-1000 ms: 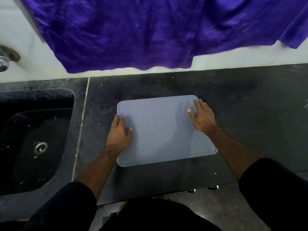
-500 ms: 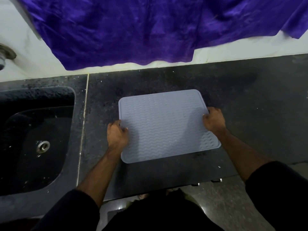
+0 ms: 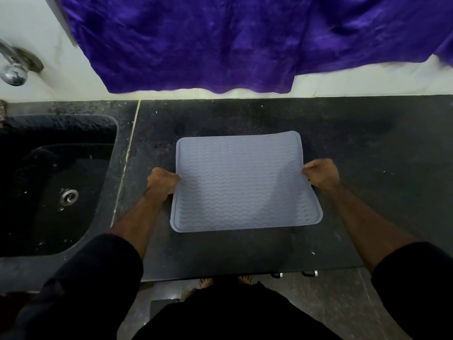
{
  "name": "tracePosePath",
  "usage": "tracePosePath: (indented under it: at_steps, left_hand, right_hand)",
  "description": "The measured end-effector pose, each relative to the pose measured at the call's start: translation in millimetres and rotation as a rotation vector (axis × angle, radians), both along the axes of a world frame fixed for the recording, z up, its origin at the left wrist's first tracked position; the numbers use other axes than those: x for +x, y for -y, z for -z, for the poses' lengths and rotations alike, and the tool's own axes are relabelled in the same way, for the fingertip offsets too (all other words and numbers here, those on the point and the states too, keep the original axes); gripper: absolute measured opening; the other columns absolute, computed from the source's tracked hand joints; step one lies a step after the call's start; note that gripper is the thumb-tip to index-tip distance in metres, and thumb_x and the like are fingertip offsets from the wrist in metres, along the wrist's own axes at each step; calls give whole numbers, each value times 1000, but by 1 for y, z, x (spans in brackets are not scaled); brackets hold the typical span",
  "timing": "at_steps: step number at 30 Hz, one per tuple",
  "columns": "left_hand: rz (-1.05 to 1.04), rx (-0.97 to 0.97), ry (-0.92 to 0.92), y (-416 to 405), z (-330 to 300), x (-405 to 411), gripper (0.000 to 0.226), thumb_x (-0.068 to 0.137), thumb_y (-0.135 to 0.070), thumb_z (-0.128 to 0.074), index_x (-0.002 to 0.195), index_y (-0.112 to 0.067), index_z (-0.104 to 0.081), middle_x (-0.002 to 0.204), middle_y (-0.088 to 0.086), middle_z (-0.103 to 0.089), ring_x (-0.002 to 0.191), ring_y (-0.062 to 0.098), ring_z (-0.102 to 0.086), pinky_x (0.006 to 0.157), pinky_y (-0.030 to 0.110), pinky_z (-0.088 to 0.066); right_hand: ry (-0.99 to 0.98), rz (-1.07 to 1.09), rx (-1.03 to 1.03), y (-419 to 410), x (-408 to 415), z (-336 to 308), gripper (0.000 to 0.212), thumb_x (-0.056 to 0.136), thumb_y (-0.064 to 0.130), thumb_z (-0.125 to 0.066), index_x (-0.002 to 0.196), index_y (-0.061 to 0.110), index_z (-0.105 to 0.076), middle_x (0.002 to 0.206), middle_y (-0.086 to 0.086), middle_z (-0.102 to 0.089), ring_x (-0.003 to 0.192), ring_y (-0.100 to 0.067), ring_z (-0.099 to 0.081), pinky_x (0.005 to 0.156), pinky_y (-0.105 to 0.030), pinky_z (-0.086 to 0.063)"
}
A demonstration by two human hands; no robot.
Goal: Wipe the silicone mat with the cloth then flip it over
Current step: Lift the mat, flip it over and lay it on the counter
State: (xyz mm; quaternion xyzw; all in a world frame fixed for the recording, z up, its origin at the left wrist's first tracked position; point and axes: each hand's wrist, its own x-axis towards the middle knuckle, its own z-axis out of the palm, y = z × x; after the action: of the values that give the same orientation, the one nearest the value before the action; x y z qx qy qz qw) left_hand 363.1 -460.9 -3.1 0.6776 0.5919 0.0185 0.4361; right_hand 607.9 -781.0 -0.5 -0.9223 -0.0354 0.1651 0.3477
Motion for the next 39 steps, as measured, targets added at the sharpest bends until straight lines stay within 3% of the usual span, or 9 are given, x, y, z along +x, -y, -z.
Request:
tracePosePath:
  at_steps: [4,7,9,13,15,19,25,39]
  left_hand:
    - [16,-84,230,8,-19,9,18,78,-8,-77,65,-4,-66,57,6,-63,64,21,-63,53,27,-57]
    - [45,-119,401,30,-44,26,19,82,-4,-74,66,-6,-63,45,-4,-61,44,7,-59,42,17,-51]
    - [89,-160,472,48,-57,39,18,84,-2,-71,68,-6,-63,45,-6,-62,40,1,-58,43,15,-50]
    - [140,-211,530,78,-65,65,14,84,-4,-72,71,-6,-65,67,9,-63,47,5,-59,48,18,-54]
    - [128,-193,569,97,-75,81,13,84,-5,-73,73,-6,-66,67,7,-62,44,1,-58,45,16,-50]
    - [145,-195,576,109,-80,91,11,84,-7,-73,87,4,-71,70,8,-66,54,7,-62,49,16,-51]
    - [119,-206,576,114,-83,94,13,85,-5,-72,92,6,-70,76,11,-68,63,13,-65,51,16,-54]
    - [131,-154,528,109,-84,101,6,84,-5,-72,88,-1,-73,85,14,-72,71,19,-69,62,23,-59]
  right_hand:
    - [-34,-43,128,-17,-5,-23,9,73,14,-79,69,19,-73,80,-6,-74,76,-22,-71,74,-42,-60]
    - [-55,-75,289,-43,-16,-45,7,71,14,-80,70,18,-75,75,-5,-74,68,-19,-70,67,-36,-58]
    - [-70,-88,381,-60,-30,-56,8,73,10,-79,72,15,-73,74,-8,-72,62,-16,-66,61,-31,-56]
    - [-50,-125,454,-94,-54,-69,18,75,10,-79,63,19,-68,62,-2,-66,50,-9,-58,51,-24,-51]
    - [-45,-168,491,-99,-58,-78,18,75,11,-79,64,20,-69,61,-1,-66,49,-7,-59,51,-24,-52]
    - [-14,-209,474,-109,-72,-78,16,77,11,-77,67,21,-71,73,-11,-72,63,-19,-67,61,-35,-60]
    - [-6,-220,493,-107,-70,-70,9,78,14,-78,72,21,-75,74,-7,-74,68,-22,-71,67,-46,-60]
    - [17,-261,526,-104,-70,-66,8,82,18,-74,89,15,-77,82,0,-75,77,-15,-72,73,-44,-60]
